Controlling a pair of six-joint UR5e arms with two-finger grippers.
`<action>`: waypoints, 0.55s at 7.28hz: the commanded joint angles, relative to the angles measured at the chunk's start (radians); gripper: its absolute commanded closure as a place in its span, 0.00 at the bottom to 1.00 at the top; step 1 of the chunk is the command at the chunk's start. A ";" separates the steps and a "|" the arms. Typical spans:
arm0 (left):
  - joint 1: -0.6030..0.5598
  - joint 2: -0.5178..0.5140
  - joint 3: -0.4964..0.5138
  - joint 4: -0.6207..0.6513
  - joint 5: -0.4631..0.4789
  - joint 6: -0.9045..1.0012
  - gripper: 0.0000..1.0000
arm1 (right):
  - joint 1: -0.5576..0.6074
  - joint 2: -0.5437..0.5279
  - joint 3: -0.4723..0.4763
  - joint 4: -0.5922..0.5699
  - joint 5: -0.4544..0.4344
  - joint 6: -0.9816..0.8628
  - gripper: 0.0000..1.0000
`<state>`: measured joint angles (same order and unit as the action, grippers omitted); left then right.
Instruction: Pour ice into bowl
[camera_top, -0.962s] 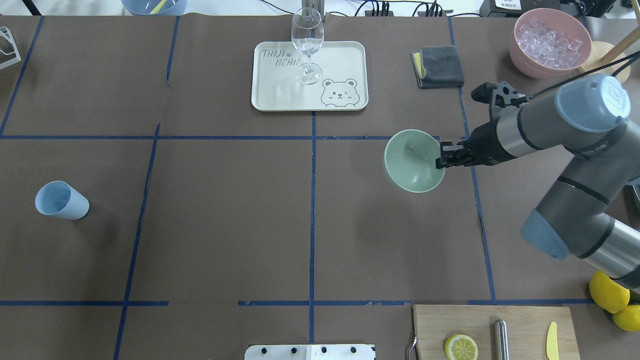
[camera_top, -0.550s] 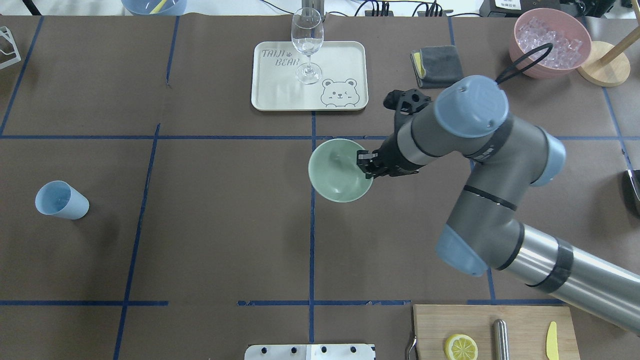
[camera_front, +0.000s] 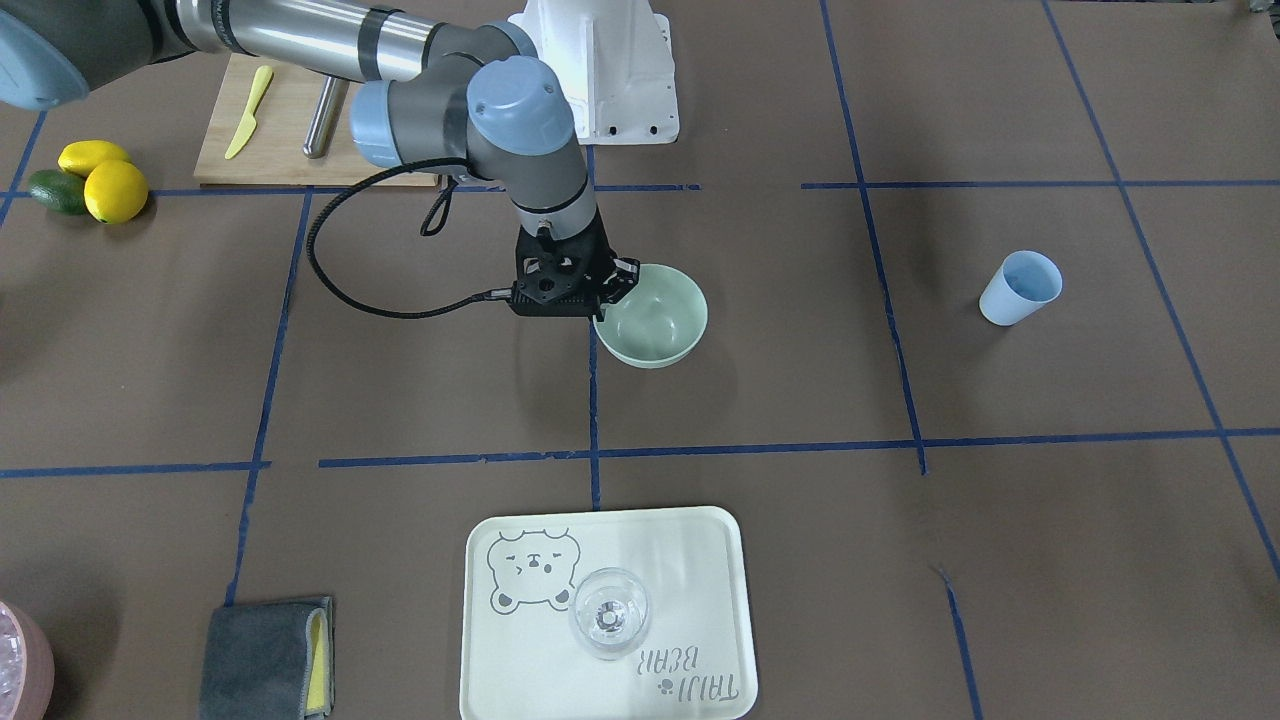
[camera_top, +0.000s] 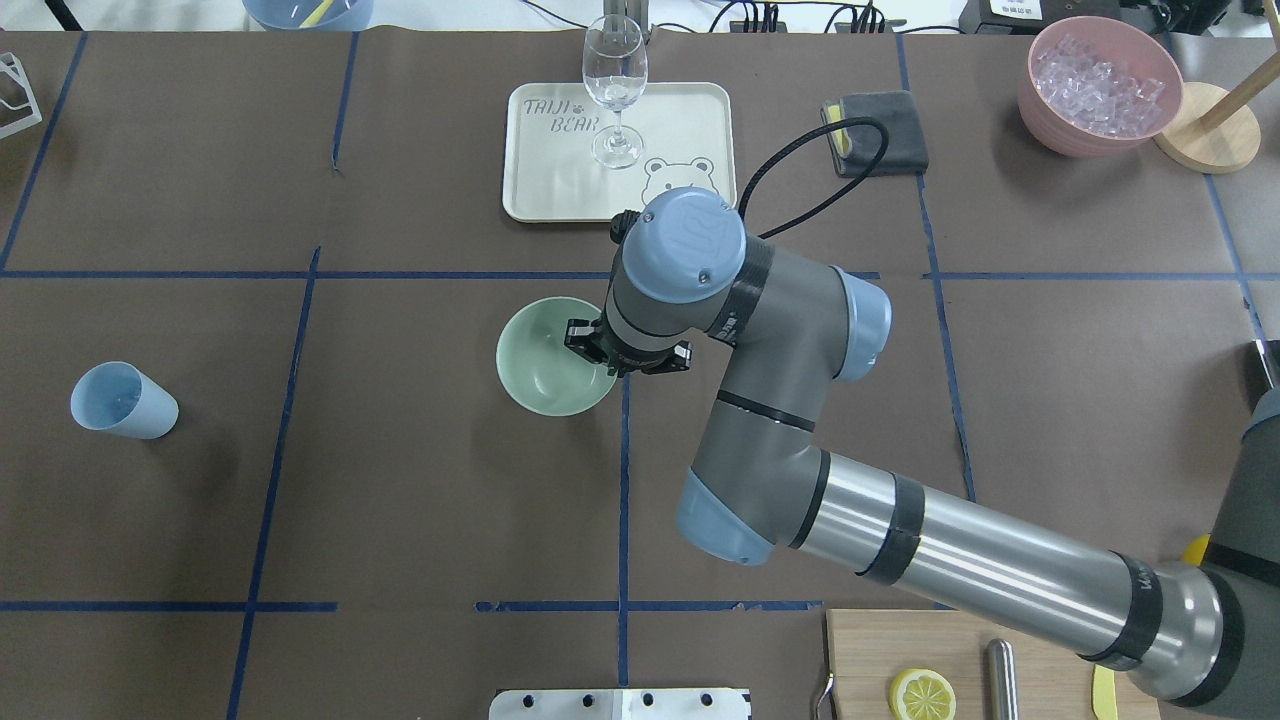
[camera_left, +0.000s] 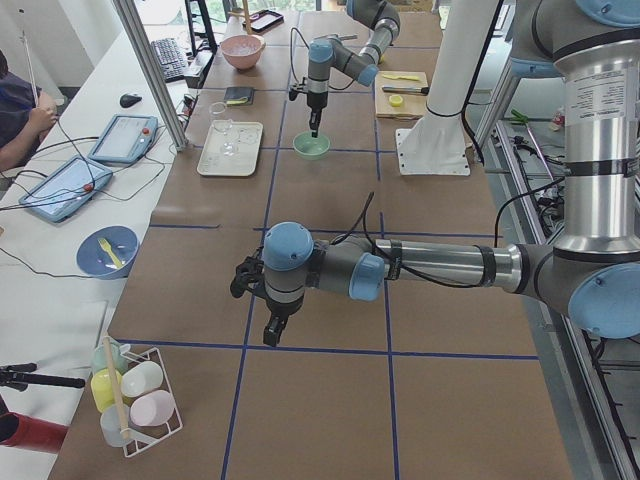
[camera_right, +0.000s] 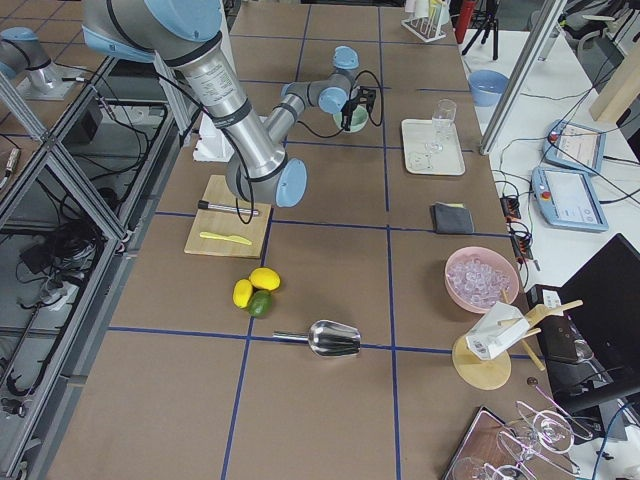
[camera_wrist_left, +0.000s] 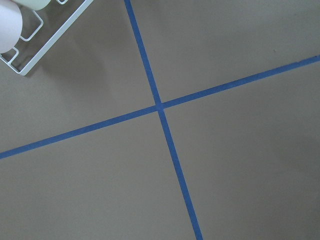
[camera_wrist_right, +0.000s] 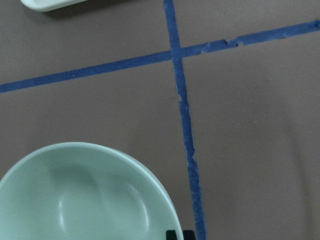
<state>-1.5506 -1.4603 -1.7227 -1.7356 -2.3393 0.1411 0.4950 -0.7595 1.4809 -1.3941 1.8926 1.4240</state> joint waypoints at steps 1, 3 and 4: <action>0.001 0.000 0.000 0.001 -0.002 0.000 0.00 | -0.021 0.016 -0.033 -0.002 -0.006 0.012 1.00; 0.001 0.000 0.000 0.001 0.000 0.000 0.00 | -0.021 0.006 -0.047 0.001 -0.018 0.001 0.01; 0.001 0.000 0.000 0.001 0.000 0.000 0.00 | -0.021 0.014 -0.041 0.012 -0.080 -0.007 0.00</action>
<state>-1.5494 -1.4603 -1.7227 -1.7349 -2.3394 0.1411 0.4746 -0.7486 1.4387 -1.3909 1.8633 1.4263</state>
